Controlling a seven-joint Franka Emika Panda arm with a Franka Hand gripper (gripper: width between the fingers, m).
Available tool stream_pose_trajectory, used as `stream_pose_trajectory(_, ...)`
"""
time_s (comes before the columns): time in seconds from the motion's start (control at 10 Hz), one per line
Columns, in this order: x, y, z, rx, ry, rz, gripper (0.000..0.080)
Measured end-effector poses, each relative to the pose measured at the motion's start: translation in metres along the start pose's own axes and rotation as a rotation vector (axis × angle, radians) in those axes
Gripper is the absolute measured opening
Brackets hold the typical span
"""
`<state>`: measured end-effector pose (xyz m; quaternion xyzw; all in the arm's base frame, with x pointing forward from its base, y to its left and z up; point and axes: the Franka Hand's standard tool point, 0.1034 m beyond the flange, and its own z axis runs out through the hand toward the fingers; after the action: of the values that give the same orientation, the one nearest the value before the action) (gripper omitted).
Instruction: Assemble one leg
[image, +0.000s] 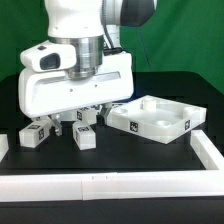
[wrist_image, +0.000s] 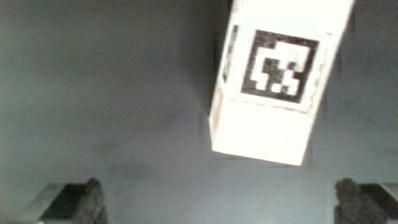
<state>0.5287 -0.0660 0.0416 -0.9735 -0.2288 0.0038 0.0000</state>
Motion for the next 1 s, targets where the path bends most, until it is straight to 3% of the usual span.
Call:
stream_pose_trajectory(0.2, -0.002, -0.002, 0.003, 0.003, -0.006, 0.038, 0.065)
stream_pose_trajectory(0.4, -0.008, -0.016, 0.024, 0.018, -0.04, 0.141, 0.065)
stream_pose_trajectory(0.6, -0.014, -0.007, 0.033, 0.028, -0.043, 0.141, 0.065)
stream_pose_trajectory(0.9, -0.013, -0.009, 0.033, 0.028, -0.043, 0.137, 0.062)
stream_pose_trajectory(1.0, -0.013, -0.009, 0.033, 0.028, -0.043, 0.137, 0.0447)
